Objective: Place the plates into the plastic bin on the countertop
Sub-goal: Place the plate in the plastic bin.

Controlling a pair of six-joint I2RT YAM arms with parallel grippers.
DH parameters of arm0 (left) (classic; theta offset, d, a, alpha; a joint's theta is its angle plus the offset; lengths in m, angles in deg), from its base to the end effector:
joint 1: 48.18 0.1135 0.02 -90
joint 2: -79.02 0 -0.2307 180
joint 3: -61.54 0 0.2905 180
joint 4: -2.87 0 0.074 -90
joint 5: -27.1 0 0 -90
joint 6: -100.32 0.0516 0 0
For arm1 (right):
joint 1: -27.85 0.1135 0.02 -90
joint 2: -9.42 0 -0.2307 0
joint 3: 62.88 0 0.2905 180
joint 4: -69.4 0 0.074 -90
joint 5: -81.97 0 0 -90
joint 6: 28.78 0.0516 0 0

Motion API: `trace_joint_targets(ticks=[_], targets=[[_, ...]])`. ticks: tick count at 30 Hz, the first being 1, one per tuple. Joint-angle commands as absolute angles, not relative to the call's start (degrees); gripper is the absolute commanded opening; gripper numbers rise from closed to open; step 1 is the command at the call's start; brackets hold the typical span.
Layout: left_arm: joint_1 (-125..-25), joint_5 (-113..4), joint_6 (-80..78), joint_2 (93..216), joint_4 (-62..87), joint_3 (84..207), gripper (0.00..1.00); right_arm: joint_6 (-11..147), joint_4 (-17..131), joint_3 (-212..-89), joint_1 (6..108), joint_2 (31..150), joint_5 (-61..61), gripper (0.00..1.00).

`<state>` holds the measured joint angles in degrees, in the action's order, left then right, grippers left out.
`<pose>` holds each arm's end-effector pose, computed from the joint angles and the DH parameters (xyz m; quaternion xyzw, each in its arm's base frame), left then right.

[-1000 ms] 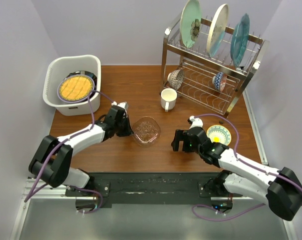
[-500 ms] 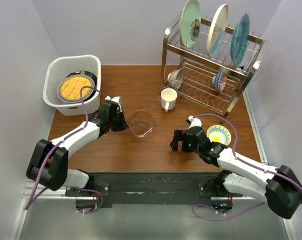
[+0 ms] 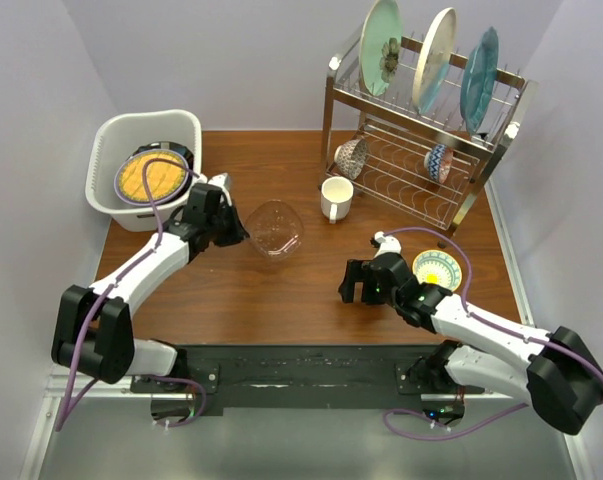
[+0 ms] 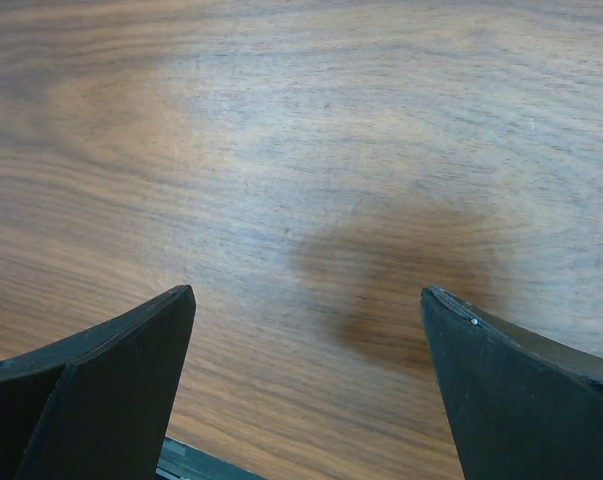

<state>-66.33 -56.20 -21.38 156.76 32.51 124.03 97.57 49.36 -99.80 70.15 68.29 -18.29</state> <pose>0.3212 -0.1116 0.1741 -0.0865 0.9181 -0.2103 0.3245 0.2006 0.1701 0.1189 -0.0109 0.9105 0.1936 0.3652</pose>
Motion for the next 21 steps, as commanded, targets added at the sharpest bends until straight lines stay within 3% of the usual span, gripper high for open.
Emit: trace_joint_targets(ticks=[1,21], targets=[[-64.1,-54.3,-19.3,154.9,32.3,128.8,0.0,96.7,51.1,-100.0,69.9,68.5,-17.6,0.99],[-52.5,-48.7,-16.5,156.4,36.5,139.2,0.0,96.3,52.5,-99.9,69.9,70.3,-16.6,0.99]])
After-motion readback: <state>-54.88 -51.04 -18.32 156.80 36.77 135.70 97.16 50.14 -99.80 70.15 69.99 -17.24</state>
